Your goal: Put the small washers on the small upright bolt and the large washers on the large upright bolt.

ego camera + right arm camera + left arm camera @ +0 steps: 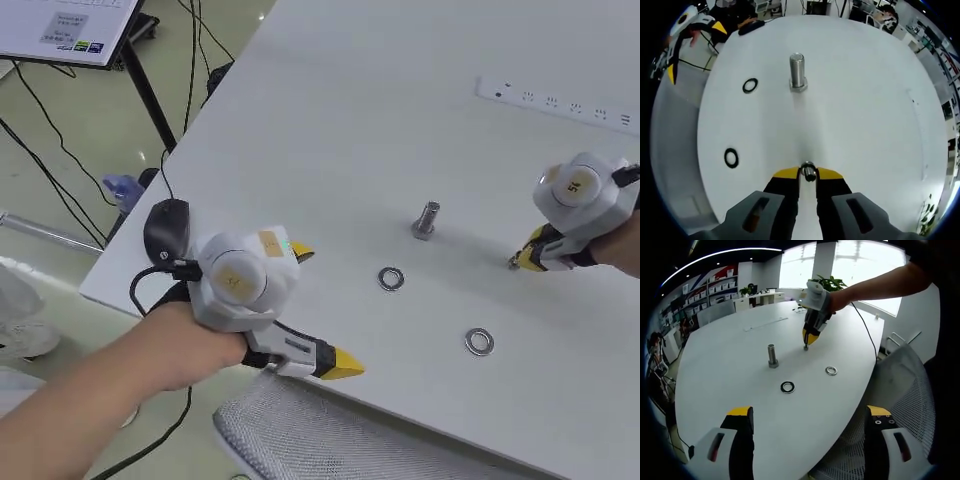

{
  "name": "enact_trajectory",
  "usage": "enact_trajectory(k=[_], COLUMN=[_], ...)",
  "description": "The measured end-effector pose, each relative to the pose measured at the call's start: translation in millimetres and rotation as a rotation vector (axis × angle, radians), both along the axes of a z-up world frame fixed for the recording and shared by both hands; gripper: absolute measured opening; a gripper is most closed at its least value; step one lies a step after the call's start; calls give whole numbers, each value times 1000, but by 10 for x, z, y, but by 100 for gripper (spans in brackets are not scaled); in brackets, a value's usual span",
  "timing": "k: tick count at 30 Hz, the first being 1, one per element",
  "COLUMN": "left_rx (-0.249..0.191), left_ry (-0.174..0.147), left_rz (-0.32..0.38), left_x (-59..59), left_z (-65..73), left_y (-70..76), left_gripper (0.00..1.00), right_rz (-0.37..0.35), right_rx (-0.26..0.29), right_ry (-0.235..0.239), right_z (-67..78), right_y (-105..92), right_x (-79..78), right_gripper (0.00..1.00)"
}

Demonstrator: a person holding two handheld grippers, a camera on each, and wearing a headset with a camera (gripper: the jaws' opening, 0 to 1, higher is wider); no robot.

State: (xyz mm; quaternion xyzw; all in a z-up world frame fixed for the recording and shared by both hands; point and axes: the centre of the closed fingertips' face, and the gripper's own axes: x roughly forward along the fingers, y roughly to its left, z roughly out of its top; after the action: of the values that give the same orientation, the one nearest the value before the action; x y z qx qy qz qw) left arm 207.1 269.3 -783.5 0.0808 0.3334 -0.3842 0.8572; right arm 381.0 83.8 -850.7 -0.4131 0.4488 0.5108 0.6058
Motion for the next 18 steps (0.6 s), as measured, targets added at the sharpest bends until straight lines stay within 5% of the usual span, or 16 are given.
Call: enact_trajectory(k=[18], left_rx=[0], left_ry=[11], left_rz=[9], left_x=[-19], left_z=[-15], left_y=[69], left_gripper=[91], right_rz=[9], right_rx=[-27], right_ry=[9], right_z=[-67], right_y=[12], right_x=[15], right_gripper=[13])
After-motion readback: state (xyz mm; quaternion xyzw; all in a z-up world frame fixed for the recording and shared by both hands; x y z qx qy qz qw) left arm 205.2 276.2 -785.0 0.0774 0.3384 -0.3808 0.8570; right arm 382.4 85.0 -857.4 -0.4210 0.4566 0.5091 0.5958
